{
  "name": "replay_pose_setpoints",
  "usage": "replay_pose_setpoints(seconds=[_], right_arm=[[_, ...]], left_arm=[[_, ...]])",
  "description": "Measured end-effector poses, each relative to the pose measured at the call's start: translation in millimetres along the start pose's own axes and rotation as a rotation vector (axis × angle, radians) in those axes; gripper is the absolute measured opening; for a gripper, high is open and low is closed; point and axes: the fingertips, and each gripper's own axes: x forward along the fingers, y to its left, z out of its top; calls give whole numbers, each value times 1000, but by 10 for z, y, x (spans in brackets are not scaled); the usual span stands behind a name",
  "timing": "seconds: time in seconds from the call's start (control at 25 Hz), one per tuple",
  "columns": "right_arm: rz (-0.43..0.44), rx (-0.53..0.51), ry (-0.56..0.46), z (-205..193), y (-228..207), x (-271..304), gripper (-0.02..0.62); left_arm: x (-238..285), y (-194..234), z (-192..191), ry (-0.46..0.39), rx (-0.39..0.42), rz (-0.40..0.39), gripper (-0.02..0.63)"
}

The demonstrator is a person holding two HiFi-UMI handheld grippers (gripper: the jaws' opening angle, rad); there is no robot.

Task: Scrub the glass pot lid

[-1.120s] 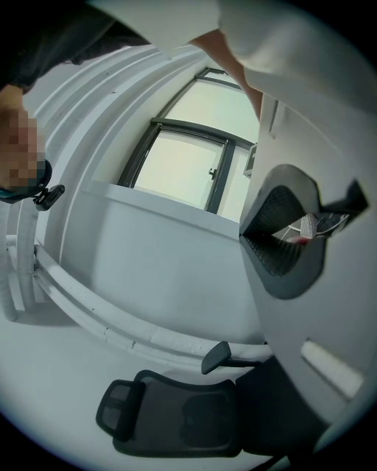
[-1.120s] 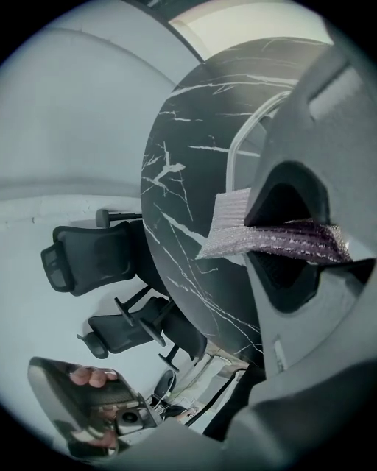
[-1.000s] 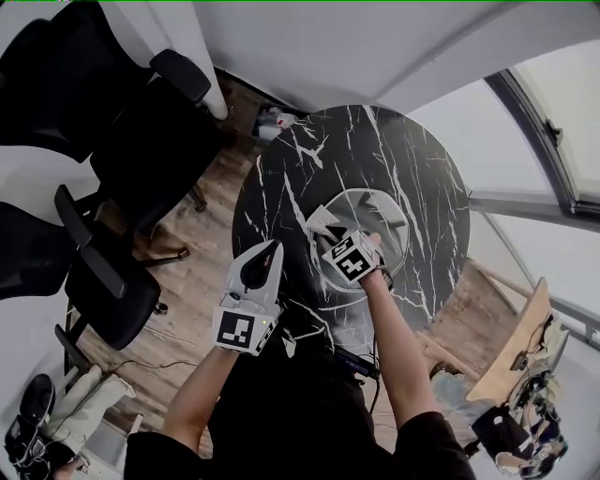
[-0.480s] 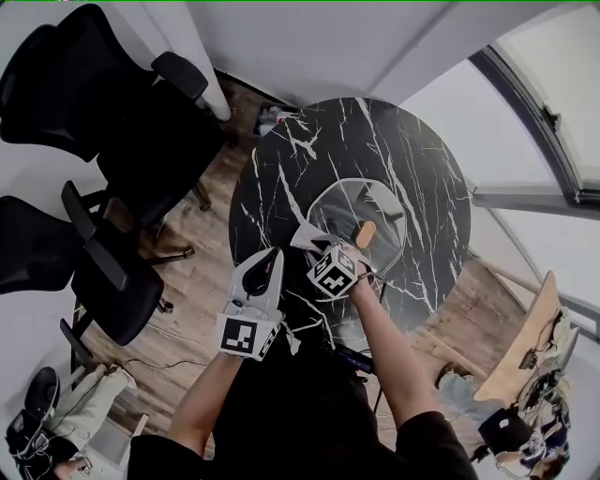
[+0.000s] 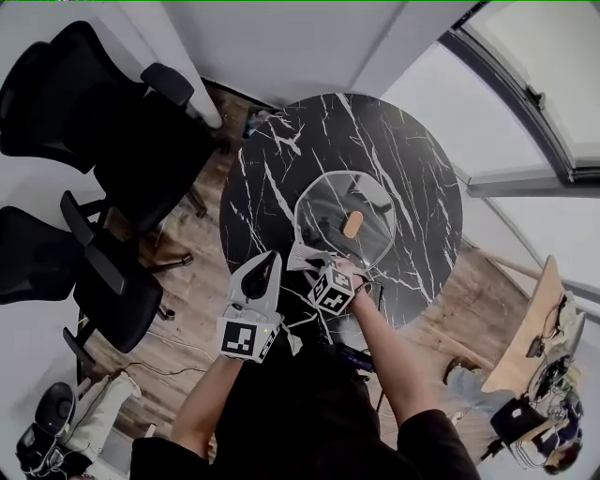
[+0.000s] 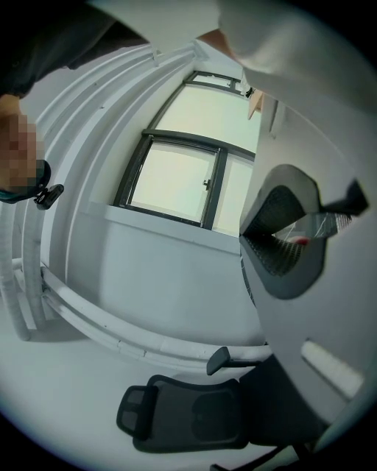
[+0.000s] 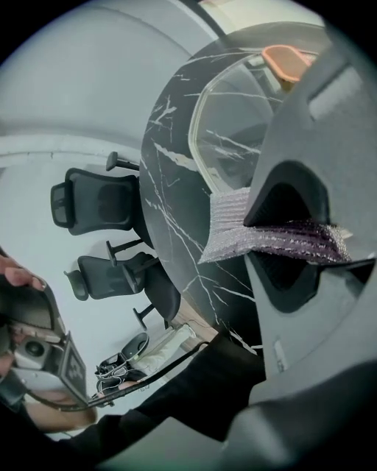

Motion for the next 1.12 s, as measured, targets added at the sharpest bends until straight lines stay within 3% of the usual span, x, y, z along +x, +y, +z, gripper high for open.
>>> replay_pose_setpoints(seconds=[0.48,0.64,0.76,0.88,1.0,1.12], right_arm=[[121,96,6,-454,317,-175,71],[233,283,-65,-473,301,-330,71],[304,480,-185,-405,229,-612,67],[338,600,-314,-362,211,-958,69],[323,638,-429,-304,213,-1243,69],[146,562,-496,-261,77,-1430,69]], left_arm=[[-119,-424,-60,14,31,-29,3],[-124,-551,-45,9,33,-44,3],[-173,-634,-109,29,33,-69,3],[-197,-708,-55,31,42,-75,3],[-181,-734,-18,22,55,-80,3],[-121,-749,77,11,68,-79,3]])
